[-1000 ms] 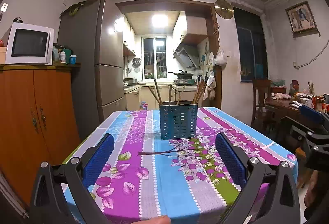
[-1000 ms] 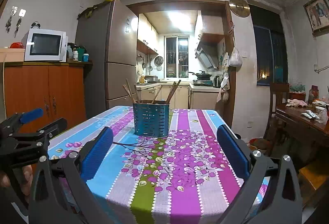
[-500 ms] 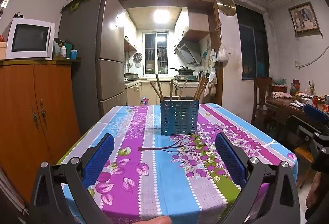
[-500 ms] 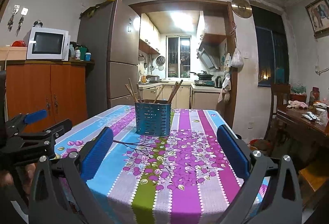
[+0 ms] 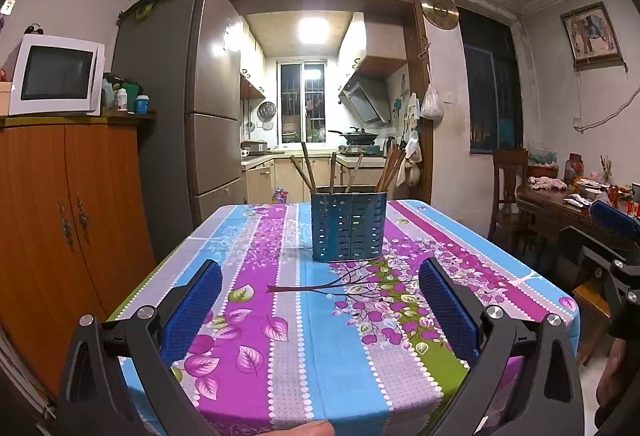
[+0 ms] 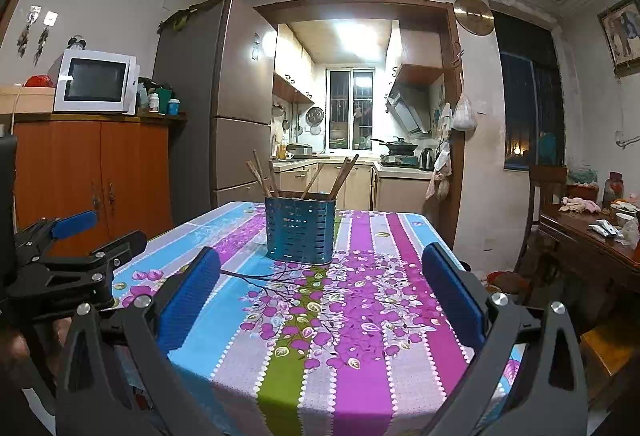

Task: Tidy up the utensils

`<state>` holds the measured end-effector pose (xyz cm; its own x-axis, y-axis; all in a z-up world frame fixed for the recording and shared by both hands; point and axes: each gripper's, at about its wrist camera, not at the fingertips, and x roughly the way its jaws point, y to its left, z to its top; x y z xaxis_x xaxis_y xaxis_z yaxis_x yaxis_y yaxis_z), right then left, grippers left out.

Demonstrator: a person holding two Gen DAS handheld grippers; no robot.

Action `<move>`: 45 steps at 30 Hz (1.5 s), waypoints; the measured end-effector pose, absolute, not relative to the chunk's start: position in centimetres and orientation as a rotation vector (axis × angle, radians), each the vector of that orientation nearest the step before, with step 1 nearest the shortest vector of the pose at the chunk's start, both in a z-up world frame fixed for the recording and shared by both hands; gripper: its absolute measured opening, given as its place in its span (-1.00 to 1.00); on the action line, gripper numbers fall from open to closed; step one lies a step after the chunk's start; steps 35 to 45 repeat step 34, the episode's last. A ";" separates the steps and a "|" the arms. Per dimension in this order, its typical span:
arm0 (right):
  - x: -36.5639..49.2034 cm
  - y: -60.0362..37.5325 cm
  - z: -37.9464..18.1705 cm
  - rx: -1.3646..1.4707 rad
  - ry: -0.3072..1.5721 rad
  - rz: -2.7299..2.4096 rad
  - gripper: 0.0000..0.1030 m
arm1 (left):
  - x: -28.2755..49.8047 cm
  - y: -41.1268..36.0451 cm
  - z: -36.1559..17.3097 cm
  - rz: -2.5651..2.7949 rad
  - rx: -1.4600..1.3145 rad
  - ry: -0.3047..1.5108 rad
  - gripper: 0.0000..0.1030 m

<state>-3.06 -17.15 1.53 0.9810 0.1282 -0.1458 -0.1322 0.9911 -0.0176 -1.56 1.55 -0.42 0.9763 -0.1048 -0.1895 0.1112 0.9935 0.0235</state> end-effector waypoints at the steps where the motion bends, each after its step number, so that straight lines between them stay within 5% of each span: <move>1: -3.0 -17.1 1.5 -0.028 0.146 0.133 0.89 | -1.5 1.5 -0.5 -0.109 0.033 0.191 0.91; 45: -2.1 -17.0 1.0 -0.025 0.163 0.138 0.89 | 0.5 2.4 -1.2 -0.081 0.032 0.222 0.91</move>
